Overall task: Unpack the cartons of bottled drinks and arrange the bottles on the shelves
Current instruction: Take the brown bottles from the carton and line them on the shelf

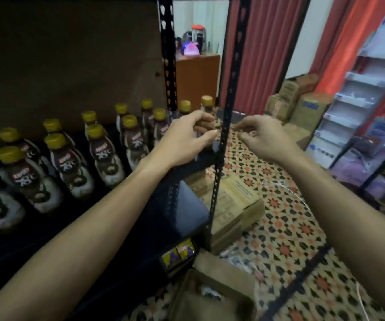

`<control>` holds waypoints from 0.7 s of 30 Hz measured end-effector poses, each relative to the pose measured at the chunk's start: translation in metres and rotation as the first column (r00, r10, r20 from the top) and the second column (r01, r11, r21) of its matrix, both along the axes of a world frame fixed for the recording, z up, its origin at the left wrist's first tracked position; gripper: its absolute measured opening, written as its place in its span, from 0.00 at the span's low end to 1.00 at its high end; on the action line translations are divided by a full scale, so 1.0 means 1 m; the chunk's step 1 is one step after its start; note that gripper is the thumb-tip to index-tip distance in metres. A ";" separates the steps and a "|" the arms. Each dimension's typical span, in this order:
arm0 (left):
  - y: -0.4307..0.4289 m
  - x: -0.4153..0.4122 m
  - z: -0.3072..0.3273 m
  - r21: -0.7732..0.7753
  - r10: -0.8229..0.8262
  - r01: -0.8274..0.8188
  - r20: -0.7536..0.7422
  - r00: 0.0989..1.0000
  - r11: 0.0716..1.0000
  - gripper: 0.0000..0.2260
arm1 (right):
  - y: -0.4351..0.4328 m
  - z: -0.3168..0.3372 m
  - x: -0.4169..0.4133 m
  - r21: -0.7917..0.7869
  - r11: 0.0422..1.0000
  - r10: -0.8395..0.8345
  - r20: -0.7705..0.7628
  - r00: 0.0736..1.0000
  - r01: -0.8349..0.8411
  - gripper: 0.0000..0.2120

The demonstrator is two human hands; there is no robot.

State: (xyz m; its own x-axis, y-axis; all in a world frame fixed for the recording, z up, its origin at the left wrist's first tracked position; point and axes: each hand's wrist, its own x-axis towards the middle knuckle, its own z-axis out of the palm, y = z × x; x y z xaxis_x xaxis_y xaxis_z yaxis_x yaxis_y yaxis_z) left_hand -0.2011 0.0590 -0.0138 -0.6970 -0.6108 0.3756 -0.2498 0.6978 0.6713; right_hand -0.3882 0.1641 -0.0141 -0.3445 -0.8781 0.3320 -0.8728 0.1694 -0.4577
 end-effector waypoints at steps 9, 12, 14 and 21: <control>0.036 -0.029 -0.103 0.177 -0.107 0.066 0.237 0.965 0.982 0.17 | 0.078 -0.094 -0.015 0.195 0.978 -0.108 0.148 0.983 0.078 0.11; 0.043 -0.044 -0.147 0.204 -0.171 0.108 0.321 0.932 0.973 0.18 | 0.097 -0.138 -0.024 0.280 0.954 -0.157 0.173 0.972 0.105 0.12; 0.049 -0.057 -0.183 0.236 -0.223 0.141 0.366 0.904 0.961 0.18 | 0.107 -0.171 -0.030 0.322 0.939 -0.191 0.192 0.963 0.121 0.13; 0.059 -0.082 -0.319 0.356 -0.338 0.180 0.454 0.824 0.917 0.18 | 0.130 -0.302 -0.046 0.458 0.870 -0.314 0.228 0.922 0.183 0.13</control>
